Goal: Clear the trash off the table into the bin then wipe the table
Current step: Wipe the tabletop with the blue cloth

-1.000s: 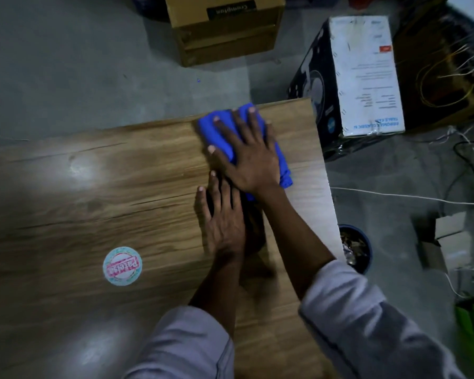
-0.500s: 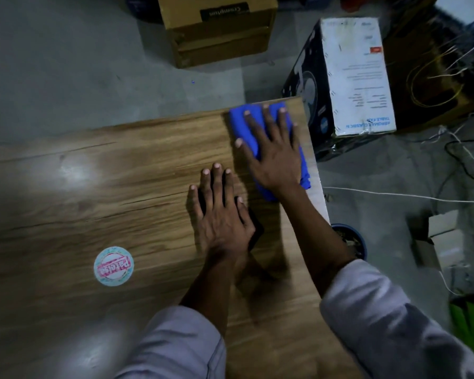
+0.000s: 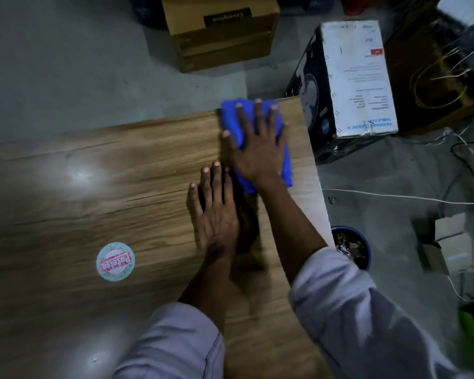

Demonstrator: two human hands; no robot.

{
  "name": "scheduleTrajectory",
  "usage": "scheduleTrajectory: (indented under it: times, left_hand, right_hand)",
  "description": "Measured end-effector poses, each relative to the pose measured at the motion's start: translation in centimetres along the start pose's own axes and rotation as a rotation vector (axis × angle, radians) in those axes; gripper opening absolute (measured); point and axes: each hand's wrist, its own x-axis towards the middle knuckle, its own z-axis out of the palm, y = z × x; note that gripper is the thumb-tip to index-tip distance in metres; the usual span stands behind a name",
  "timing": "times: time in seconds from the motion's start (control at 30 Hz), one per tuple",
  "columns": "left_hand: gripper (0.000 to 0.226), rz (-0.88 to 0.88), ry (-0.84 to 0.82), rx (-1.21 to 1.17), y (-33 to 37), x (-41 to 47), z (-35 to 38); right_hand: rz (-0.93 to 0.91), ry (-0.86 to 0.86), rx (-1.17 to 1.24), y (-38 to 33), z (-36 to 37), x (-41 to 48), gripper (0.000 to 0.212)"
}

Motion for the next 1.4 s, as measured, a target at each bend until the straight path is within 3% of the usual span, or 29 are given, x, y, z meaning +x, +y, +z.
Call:
scheduleTrajectory:
  times: [0.07, 0.13, 0.27, 0.37, 0.43, 0.47, 0.6, 0.67, 0.73, 0.87, 0.93, 1.07, 1.17, 1.23, 1.37, 1.4]
  left_hand:
    - [0.06, 0.015, -0.014, 0.029, 0.1, -0.1, 0.0]
    - [0.063, -0.006, -0.015, -0.042, 0.5, -0.2, -0.4]
    - [0.064, -0.033, -0.021, -0.097, 1.2, -0.4, -0.9]
    - [0.064, -0.022, -0.03, -0.085, 1.0, -0.4, -0.5]
    - [0.064, -0.009, -0.021, -0.075, 0.5, -0.3, -0.2]
    - [0.064, -0.004, -0.016, -0.078, 0.4, -0.3, 0.0]
    - [0.064, -0.009, 0.006, -0.103, 0.6, -0.5, -0.3]
    - [0.065, -0.018, 0.019, -0.114, 0.7, -0.5, -0.5]
    - [0.065, -0.015, 0.018, -0.12, 0.7, -0.6, -0.6]
    - [0.065, -0.022, 0.019, -0.137, 0.8, -0.8, -0.7]
    - [0.065, -0.022, 0.018, -0.13, 0.7, -0.7, -0.5]
    - [0.064, 0.009, -0.007, -0.112, 0.4, -0.5, -0.7]
    - [0.066, 0.022, -0.012, -0.09, 0.5, -0.5, -0.8]
    - [0.066, 0.01, 0.005, -0.106, 0.7, -0.6, -0.7]
    - [0.066, 0.014, -0.009, -0.096, 0.6, -0.6, -0.5]
    - [0.066, 0.011, -0.012, -0.095, 0.5, -0.5, -0.4]
  right_hand:
    - [-0.24, -0.033, 0.002, -0.8, 0.4, -1.9, 0.067]
    - [-0.266, -0.037, 0.044, 1.6, 0.4, -3.7, 0.063]
    - [0.047, 0.083, -0.011, 6.9, -1.2, -3.0, 0.063]
    - [0.242, 0.119, 0.061, 5.8, -1.4, 0.5, 0.066]
    - [0.273, 0.118, 0.068, 3.9, -1.0, 2.2, 0.068]
    - [0.203, 0.095, 0.038, 3.1, -0.9, 2.4, 0.069]
    - [-0.427, -0.092, -0.022, 2.7, -1.0, 0.0, 0.068]
    - [-0.639, -0.118, -0.023, 4.7, -1.8, -0.3, 0.061]
    - [-0.64, -0.114, -0.027, 6.8, -2.7, 1.0, 0.057]
    - [-0.241, -0.014, -0.025, 8.2, -4.0, 4.8, 0.06]
    - [-0.187, 0.007, -0.073, 7.1, -3.5, 4.3, 0.064]
    - [-0.707, -0.103, -0.197, 6.3, -2.0, -2.6, 0.066]
    - [-0.859, -0.149, -0.205, 8.9, -3.0, -3.2, 0.068]
    - [-0.738, -0.106, -0.209, 10.5, -3.6, -1.0, 0.067]
    - [-0.12, 0.073, -0.052, 9.8, -3.4, 1.0, 0.067]
    - [-0.071, 0.075, -0.087, 8.6, -2.8, 0.1, 0.067]
